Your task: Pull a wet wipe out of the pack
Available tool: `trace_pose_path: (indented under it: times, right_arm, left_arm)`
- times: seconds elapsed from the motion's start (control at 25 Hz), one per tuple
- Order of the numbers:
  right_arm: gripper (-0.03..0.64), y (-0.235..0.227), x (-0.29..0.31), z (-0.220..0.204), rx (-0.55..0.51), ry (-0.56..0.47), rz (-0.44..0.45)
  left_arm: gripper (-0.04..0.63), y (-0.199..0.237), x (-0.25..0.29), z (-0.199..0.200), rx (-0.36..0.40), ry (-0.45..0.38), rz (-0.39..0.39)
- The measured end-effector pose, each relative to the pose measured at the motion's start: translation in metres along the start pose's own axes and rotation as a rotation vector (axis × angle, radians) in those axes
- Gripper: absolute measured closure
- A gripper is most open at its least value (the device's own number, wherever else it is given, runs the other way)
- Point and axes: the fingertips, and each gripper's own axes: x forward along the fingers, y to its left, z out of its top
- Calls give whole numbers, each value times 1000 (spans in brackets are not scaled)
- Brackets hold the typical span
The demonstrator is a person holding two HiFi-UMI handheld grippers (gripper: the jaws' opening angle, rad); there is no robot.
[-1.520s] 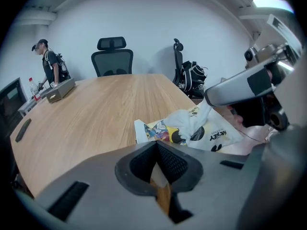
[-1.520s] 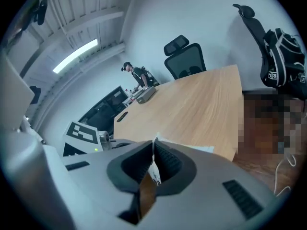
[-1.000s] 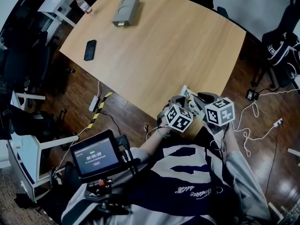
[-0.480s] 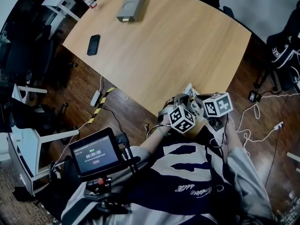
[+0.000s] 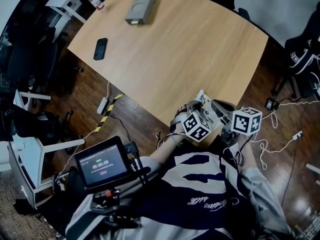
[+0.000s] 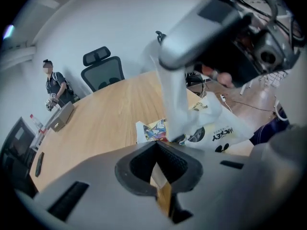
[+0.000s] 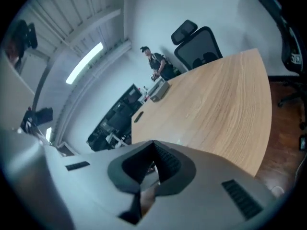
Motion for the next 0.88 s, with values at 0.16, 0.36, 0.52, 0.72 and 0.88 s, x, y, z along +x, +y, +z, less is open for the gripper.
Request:
trace_pose_path:
  times: [0.16, 0.36, 0.52, 0.72, 0.88]
  right_arm:
    - [618, 8, -15, 19, -4, -60, 7]
    - [618, 23, -28, 24, -14, -106, 19]
    - [618, 56, -45, 43, -34, -199, 68]
    - [618, 79, -69, 62, -116, -272, 33]
    - [618, 80, -87, 63, -111, -329, -12]
  left_arm:
    - [592, 0, 0, 0, 6, -9, 7]
    - [592, -1, 0, 1, 8, -18, 19]
    - [592, -2, -1, 1, 13, -25, 18]
    - [592, 2, -1, 1, 37, -31, 37]
    - [592, 22, 4, -1, 1, -32, 70]
